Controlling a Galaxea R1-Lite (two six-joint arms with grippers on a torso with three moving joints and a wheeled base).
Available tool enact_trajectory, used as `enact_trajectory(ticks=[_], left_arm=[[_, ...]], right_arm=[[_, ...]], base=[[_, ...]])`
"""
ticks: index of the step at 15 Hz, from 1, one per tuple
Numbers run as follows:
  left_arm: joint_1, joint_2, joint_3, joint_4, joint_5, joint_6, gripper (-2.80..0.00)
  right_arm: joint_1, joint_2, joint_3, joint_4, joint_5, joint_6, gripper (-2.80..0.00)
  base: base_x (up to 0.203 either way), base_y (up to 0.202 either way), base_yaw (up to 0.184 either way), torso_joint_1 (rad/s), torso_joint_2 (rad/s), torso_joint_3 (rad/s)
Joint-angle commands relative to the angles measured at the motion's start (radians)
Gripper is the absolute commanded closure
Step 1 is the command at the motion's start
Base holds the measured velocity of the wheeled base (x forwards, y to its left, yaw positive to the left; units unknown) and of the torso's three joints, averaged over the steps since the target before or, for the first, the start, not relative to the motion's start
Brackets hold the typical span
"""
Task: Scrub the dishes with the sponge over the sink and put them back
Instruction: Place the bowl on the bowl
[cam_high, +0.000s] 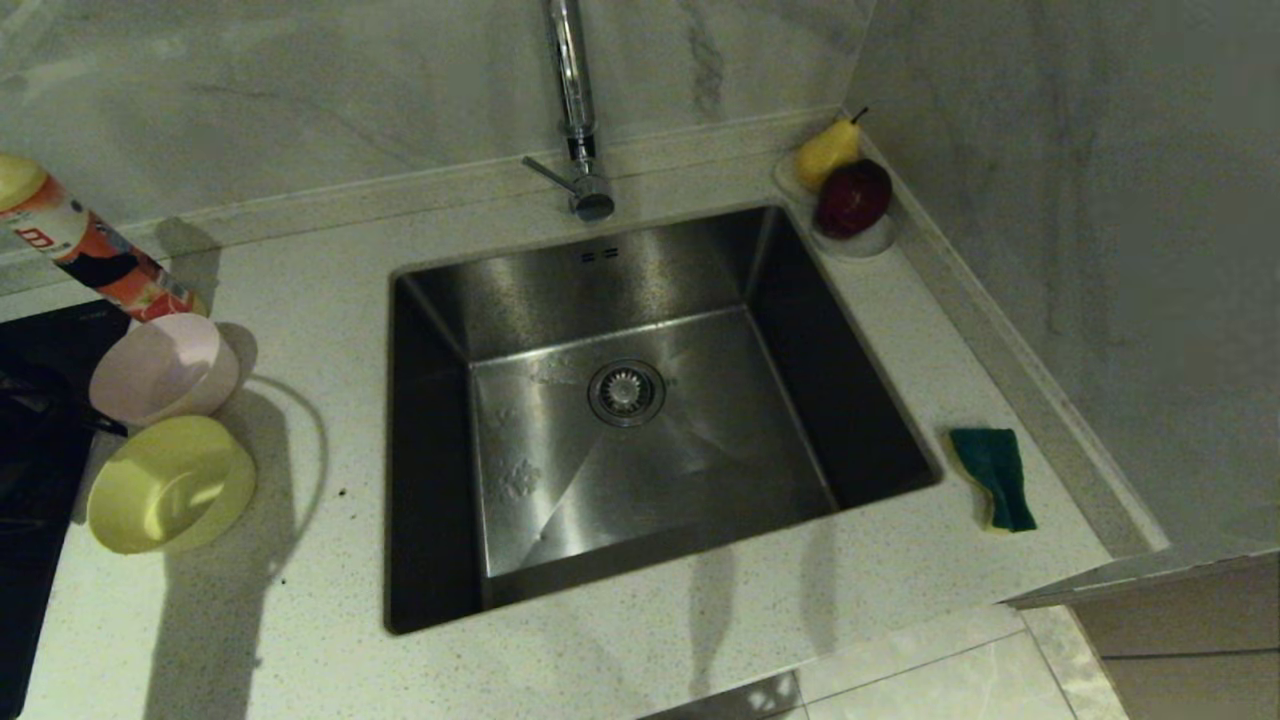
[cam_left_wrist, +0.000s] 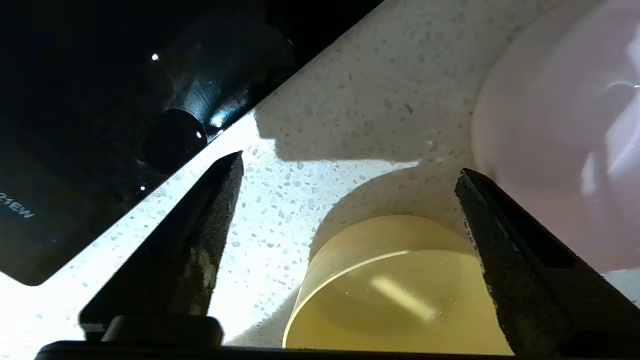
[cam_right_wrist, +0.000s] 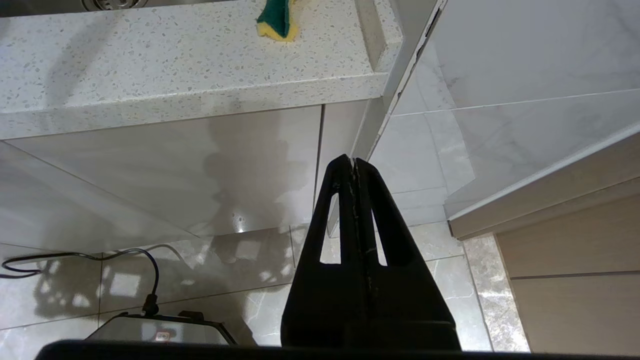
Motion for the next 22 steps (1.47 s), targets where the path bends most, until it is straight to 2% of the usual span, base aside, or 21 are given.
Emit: enact_trajectory(ticks=[1, 3, 6, 8, 12, 16, 22], left_arm=[[0.000, 0.016, 0.002, -0.003, -0.002, -0.004, -2.80], [0.001, 0.001, -0.024, -0.003, -0.016, -0.009, -2.80], [0.012, -0.078, -0.039, 0.012, -0.116, -0.019, -2.80], [0.017, -0.123, -0.043, 0.029, -0.141, -0.023, -2.80], [0.023, -0.078, -0.080, 0.020, -0.130, -0.081, -2.80], [0.023, -0.004, -0.078, -0.008, -0.064, -0.141, -2.80], [0.023, 0.015, -0.074, -0.014, -0.068, -0.155, -2.80]], right_arm=[[0.001, 0.000, -0.001, 0.000, 0.001, -0.001, 0.00], [0.000, 0.000, -0.001, 0.000, 0.001, -0.001, 0.00], [0.001, 0.000, 0.000, 0.000, 0.001, -0.001, 0.00], [0.001, 0.000, 0.000, 0.000, 0.001, -0.001, 0.00], [0.001, 0.000, -0.001, 0.000, 0.001, -0.001, 0.00], [0.001, 0.000, -0.001, 0.000, 0.001, -0.001, 0.00], [0.001, 0.000, -0.001, 0.000, 0.001, -0.001, 0.00]], base=[[0.000, 0.000, 0.000, 0.000, 0.00, 0.000], [0.000, 0.000, 0.000, 0.000, 0.00, 0.000], [0.000, 0.000, 0.000, 0.000, 0.00, 0.000], [0.000, 0.000, 0.000, 0.000, 0.00, 0.000], [0.000, 0.000, 0.000, 0.000, 0.00, 0.000], [0.000, 0.000, 0.000, 0.000, 0.00, 0.000], [0.000, 0.000, 0.000, 0.000, 0.00, 0.000]])
